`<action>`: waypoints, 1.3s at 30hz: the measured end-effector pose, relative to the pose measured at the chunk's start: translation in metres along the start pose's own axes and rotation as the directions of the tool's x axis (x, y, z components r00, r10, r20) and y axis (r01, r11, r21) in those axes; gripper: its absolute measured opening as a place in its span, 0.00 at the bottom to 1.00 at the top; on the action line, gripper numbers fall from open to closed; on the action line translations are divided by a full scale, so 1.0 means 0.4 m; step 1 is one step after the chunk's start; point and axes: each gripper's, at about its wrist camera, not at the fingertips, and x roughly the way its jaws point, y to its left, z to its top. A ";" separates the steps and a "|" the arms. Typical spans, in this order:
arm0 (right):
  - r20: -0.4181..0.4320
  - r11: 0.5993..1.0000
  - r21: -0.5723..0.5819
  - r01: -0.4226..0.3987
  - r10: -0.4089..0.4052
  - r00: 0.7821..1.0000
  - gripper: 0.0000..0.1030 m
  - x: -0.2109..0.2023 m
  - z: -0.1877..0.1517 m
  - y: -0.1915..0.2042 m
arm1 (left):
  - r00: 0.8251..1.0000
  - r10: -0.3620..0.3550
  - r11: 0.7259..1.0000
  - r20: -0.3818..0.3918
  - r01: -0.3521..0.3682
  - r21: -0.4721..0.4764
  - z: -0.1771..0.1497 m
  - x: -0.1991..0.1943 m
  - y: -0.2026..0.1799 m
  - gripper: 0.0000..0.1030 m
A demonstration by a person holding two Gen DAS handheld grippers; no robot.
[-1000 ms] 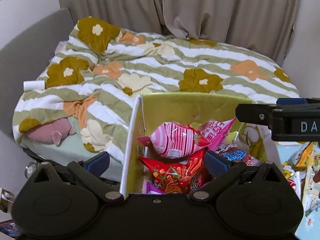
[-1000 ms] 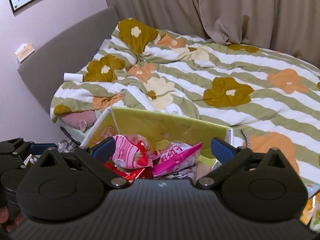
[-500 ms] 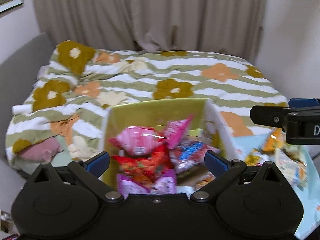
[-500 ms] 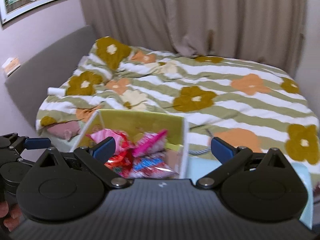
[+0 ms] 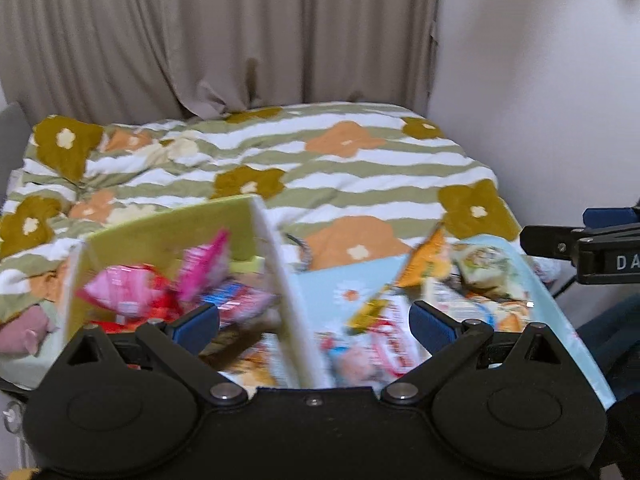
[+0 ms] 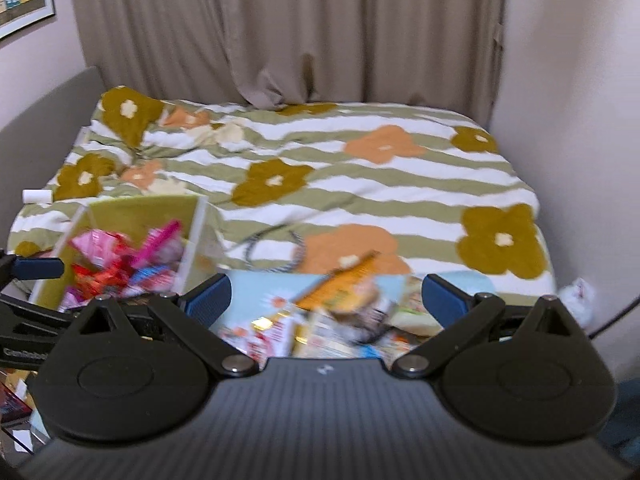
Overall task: Organize snacks
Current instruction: 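Move both grippers back over the remaining snack bags on the mat, then grasp the white-blue bag with the left gripper while the right grasps the orange cake bag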
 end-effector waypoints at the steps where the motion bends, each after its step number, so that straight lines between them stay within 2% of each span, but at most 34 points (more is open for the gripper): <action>1: -0.008 1.000 0.005 -0.003 0.003 1.000 1.00 0.002 -0.007 -0.032 | 1.000 -0.009 1.000 -0.005 0.009 0.000 0.000 0.009 -0.025 0.99; 7: -0.052 1.000 0.027 -0.017 0.018 0.998 1.00 0.032 -0.048 -0.200 | 0.999 -0.029 0.999 -0.040 0.030 0.028 -0.001 0.078 -0.184 0.99; 14: -0.131 0.997 0.060 -0.046 0.054 0.990 1.00 0.107 -0.096 -0.325 | 0.995 -0.051 0.997 -0.089 0.056 0.061 -0.013 0.180 -0.315 0.99; 20: -0.191 0.992 0.106 -0.061 0.081 0.978 1.00 0.183 -0.140 -0.368 | 0.987 -0.052 0.993 -0.150 0.066 0.093 -0.038 0.277 -0.370 0.99; 30: -0.252 0.969 0.239 -0.057 0.118 0.961 1.00 0.307 -0.195 -0.391 | 0.979 -0.016 0.975 -0.205 0.061 0.215 -0.072 0.403 -0.408 0.99; 39: -0.292 0.955 0.296 -0.027 0.117 0.949 1.00 0.371 -0.219 -0.381 | 0.975 0.002 0.950 -0.223 0.067 0.305 -0.089 0.449 -0.419 0.98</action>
